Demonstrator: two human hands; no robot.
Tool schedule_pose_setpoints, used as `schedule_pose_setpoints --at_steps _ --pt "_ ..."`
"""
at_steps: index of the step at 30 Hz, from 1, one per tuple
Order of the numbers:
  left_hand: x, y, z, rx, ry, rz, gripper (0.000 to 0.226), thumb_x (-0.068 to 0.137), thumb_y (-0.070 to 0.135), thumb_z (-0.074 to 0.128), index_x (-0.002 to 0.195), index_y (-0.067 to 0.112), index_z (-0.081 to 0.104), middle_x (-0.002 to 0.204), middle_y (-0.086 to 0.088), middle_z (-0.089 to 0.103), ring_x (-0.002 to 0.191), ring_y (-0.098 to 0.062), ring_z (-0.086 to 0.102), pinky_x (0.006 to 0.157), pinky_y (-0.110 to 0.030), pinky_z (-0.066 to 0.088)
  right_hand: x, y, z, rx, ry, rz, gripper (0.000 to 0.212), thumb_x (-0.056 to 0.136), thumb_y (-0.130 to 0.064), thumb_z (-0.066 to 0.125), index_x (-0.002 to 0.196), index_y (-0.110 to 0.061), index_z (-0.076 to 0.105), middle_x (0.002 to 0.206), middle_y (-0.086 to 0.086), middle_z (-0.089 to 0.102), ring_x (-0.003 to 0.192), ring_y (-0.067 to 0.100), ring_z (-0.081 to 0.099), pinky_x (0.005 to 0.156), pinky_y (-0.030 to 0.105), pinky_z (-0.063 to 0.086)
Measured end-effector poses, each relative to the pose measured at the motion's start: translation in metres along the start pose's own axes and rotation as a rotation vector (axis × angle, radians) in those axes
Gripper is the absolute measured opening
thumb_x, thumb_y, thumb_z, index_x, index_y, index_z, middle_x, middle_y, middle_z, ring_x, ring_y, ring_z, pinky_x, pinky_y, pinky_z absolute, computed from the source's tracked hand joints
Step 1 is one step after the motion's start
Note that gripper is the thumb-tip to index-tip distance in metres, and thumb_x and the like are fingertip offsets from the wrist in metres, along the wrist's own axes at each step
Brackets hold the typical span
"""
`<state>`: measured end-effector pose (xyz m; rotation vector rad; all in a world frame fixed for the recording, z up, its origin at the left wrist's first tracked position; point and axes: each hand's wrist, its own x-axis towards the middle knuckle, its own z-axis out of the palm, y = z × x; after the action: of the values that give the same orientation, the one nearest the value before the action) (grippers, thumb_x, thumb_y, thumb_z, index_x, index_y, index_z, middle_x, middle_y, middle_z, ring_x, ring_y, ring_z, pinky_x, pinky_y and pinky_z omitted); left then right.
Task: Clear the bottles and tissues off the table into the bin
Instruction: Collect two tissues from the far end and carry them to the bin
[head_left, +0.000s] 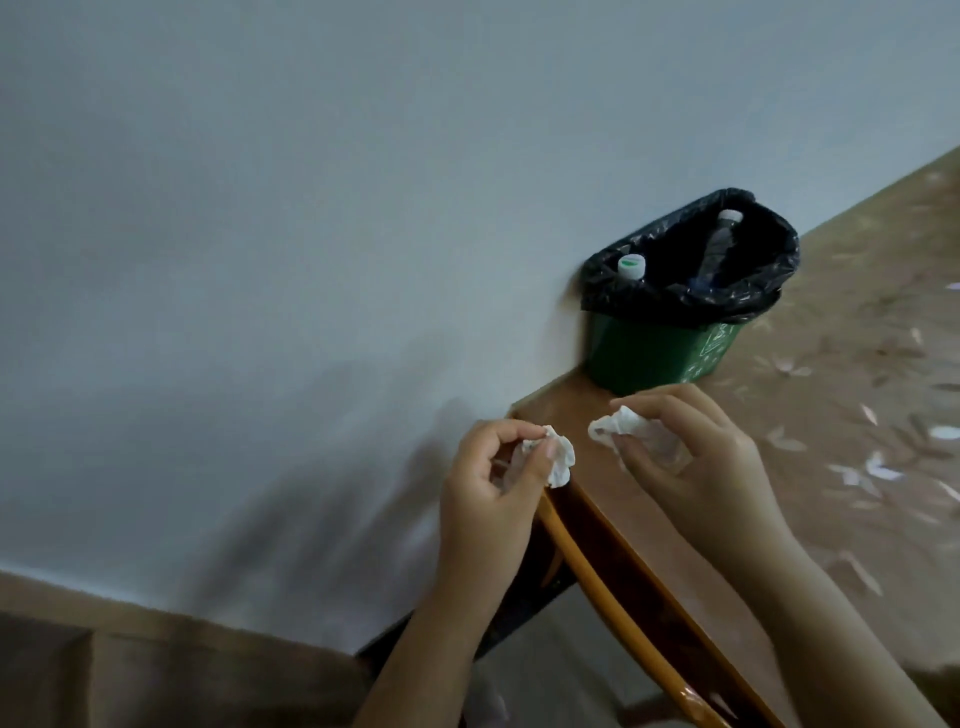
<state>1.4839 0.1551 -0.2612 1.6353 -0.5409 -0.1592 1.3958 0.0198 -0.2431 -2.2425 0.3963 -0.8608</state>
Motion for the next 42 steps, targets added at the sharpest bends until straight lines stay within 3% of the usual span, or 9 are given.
schedule_pose_setpoints --at_steps 4,6,10,14,19,26,31,35,42 --pt "0.057 -0.008 -0.013 -0.008 -0.065 0.041 0.005 0.077 0.03 0.063 0.081 0.027 0.064 0.08 0.009 0.066 0.075 -0.006 0.062 0.065 -0.019 0.049 0.031 0.0 0.025 -0.063 0.073 0.034 0.017 0.076 -0.013 0.067 0.093 -0.016 0.065 0.092 -0.004 0.057 0.085 0.016 0.055 0.067 0.029 0.048" --pt "0.08 -0.012 -0.013 -0.02 -0.103 0.043 0.006 0.079 0.029 0.065 0.083 0.025 0.065 0.082 0.008 0.067 0.078 -0.008 0.063 0.068 -0.024 0.052 0.04 0.005 0.031 -0.099 0.101 0.063 0.022 0.075 -0.007 0.07 0.094 -0.018 0.065 0.092 -0.006 0.057 0.086 0.015 0.055 0.068 0.025 0.045" --pt "0.111 -0.015 0.004 -0.016 -0.213 0.078 0.011 0.084 0.017 0.065 0.085 0.028 0.062 0.085 0.009 0.065 0.079 -0.002 0.061 0.065 -0.01 0.046 0.053 0.018 0.031 -0.155 0.157 0.153 0.025 0.074 -0.004 0.071 0.094 -0.019 0.065 0.091 -0.006 0.058 0.086 0.01 0.055 0.072 0.013 0.04" --pt "0.142 -0.013 0.031 -0.016 -0.291 0.134 0.018 0.084 0.017 0.065 0.084 0.034 0.06 0.084 0.01 0.064 0.077 0.0 0.06 0.063 -0.007 0.043 0.075 0.039 0.021 -0.208 0.236 0.193 0.023 0.074 -0.004 0.072 0.092 -0.017 0.066 0.089 -0.009 0.059 0.082 0.008 0.052 0.072 0.009 0.037" --pt "0.182 -0.008 0.077 -0.001 -0.376 0.172 0.007 0.084 0.024 0.064 0.091 0.026 0.064 0.088 0.009 0.066 0.081 -0.003 0.06 0.065 -0.007 0.044 0.111 0.072 0.001 -0.225 0.329 0.21 0.012 0.076 -0.014 0.069 0.087 -0.017 0.066 0.086 -0.006 0.059 0.078 0.005 0.05 0.07 0.007 0.035" --pt "0.231 -0.007 0.14 0.058 -0.422 0.251 0.009 0.085 0.021 0.064 0.092 0.025 0.062 0.09 0.005 0.065 0.081 -0.005 0.06 0.068 -0.008 0.044 0.154 0.12 -0.024 -0.236 0.325 0.243 0.018 0.076 -0.003 0.07 0.09 -0.015 0.067 0.088 -0.004 0.059 0.079 0.009 0.054 0.066 0.014 0.04" --pt "0.252 -0.011 0.174 0.123 -0.443 0.278 0.01 0.086 0.022 0.063 0.09 0.029 0.058 0.089 0.013 0.06 0.082 -0.003 0.057 0.068 -0.005 0.041 0.18 0.153 -0.037 -0.294 0.297 0.243 0.018 0.077 -0.002 0.069 0.094 -0.008 0.067 0.089 0.002 0.06 0.076 0.013 0.052 0.066 0.006 0.037" --pt "0.264 -0.021 0.193 0.169 -0.48 0.291 0.007 0.086 0.019 0.063 0.092 0.023 0.061 0.092 0.007 0.06 0.086 0.0 0.055 0.07 -0.002 0.038 0.195 0.178 -0.04 -0.31 0.3 0.251 0.017 0.076 -0.002 0.069 0.092 -0.007 0.066 0.089 0.003 0.06 0.078 0.016 0.053 0.067 0.005 0.035" --pt "0.271 -0.039 0.214 0.303 -0.512 0.442 0.011 0.084 0.013 0.065 0.095 0.011 0.063 0.092 0.004 0.057 0.082 -0.006 0.054 0.071 -0.003 0.039 0.202 0.205 -0.032 -0.402 0.283 0.255 0.016 0.076 -0.004 0.07 0.091 -0.005 0.066 0.089 0.009 0.06 0.081 0.026 0.053 0.063 0.031 0.04"
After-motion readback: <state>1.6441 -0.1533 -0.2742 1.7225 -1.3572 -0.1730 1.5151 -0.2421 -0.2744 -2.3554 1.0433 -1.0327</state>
